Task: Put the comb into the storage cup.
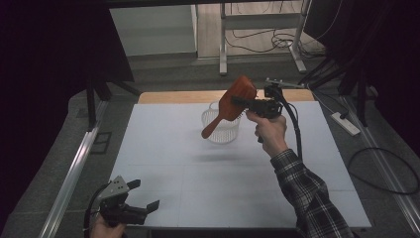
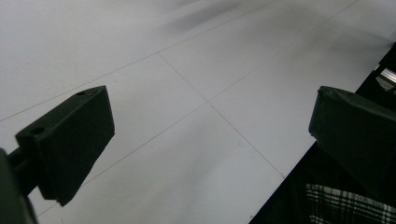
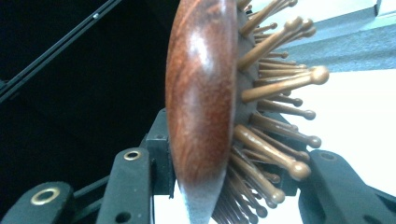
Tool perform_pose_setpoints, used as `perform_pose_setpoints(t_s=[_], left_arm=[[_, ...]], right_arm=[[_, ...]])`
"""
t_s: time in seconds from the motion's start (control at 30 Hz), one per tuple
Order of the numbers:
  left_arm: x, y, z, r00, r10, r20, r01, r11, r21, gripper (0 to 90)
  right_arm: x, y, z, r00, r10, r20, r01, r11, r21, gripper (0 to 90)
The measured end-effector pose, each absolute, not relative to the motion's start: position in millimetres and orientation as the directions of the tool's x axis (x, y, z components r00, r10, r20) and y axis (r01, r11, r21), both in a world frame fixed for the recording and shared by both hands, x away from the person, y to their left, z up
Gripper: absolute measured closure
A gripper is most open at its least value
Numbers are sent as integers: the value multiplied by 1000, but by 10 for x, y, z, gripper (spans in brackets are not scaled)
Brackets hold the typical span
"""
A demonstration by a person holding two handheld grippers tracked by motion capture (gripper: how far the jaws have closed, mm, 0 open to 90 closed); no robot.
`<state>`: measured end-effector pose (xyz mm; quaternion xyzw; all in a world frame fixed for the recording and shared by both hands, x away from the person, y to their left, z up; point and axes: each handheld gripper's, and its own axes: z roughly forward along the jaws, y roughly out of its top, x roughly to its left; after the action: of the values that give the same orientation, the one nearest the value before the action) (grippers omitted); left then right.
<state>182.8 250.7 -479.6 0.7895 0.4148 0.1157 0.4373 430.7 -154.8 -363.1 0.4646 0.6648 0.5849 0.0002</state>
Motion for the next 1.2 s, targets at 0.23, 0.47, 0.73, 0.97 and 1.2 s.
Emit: perform_pose_setpoints(t_s=[0.23, 0.47, 0.73, 0.97, 1.2], left_arm=[[1824, 2502, -4798, 625, 761, -175, 557, -277, 783, 7], [1828, 2504, -4799, 625, 760, -177, 559, -278, 781, 7], [1830, 2499, -4800, 625, 760, -177, 561, -280, 779, 7], [1835, 2499, -4803, 623, 761, -180, 565, -280, 776, 8], [1835, 2501, -4803, 622, 762, -182, 567, -278, 775, 9]], right_arm=[[4400, -1590, -3611, -553, 634, 541, 614, -129, 779, 534], [4488, -1628, -3568, -536, 648, 541, 605, -151, 782, 534], [4567, -1650, -3518, -521, 670, 528, 591, -163, 790, 534], [4625, -1640, -3534, -512, 689, 513, 585, -158, 796, 534], [4665, -1608, -3596, -499, 718, 485, 582, -137, 802, 534]])
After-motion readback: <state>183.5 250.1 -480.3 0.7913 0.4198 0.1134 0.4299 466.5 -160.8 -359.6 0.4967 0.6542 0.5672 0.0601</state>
